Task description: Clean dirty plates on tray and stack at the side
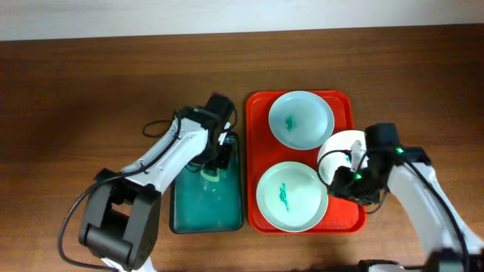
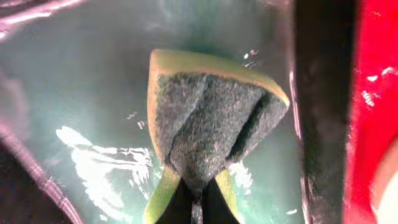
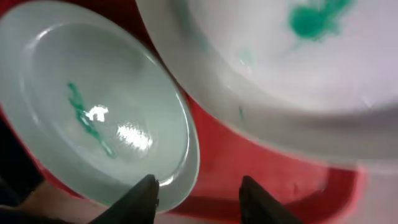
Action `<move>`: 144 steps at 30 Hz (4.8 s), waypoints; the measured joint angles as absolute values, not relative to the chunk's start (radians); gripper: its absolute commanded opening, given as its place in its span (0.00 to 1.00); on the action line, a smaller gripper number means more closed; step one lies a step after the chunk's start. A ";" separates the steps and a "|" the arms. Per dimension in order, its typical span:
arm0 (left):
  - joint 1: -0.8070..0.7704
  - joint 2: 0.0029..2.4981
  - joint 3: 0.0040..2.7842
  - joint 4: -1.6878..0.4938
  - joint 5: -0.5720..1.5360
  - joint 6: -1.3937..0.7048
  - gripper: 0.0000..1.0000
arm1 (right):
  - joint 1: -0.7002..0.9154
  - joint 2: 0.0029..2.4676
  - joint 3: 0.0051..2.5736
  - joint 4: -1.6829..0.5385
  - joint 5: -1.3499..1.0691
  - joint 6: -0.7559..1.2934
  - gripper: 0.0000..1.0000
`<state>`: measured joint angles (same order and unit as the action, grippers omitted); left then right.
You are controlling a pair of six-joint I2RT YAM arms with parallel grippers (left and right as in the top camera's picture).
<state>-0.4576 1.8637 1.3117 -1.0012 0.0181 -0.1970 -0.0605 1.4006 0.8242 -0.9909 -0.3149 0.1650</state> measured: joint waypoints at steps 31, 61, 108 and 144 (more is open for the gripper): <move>-0.785 2.096 1.440 -0.712 0.412 -0.455 0.00 | 0.056 1.615 0.807 -0.794 -0.276 0.314 0.04; -0.854 2.116 1.522 -0.994 0.138 -0.440 0.00 | 0.060 1.615 0.808 -0.802 -0.274 0.315 0.04; -0.418 1.679 1.107 -0.855 0.015 -0.431 0.49 | 0.060 1.616 0.809 -0.759 -0.312 0.209 0.04; -0.097 1.146 1.210 -1.007 -0.016 -0.404 0.90 | 1.013 1.590 1.346 -0.942 0.794 0.364 0.04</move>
<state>-0.0975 1.1461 1.2098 -1.0073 -0.0158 -0.4042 1.0126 1.5898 1.3464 -0.9417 0.7944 0.3637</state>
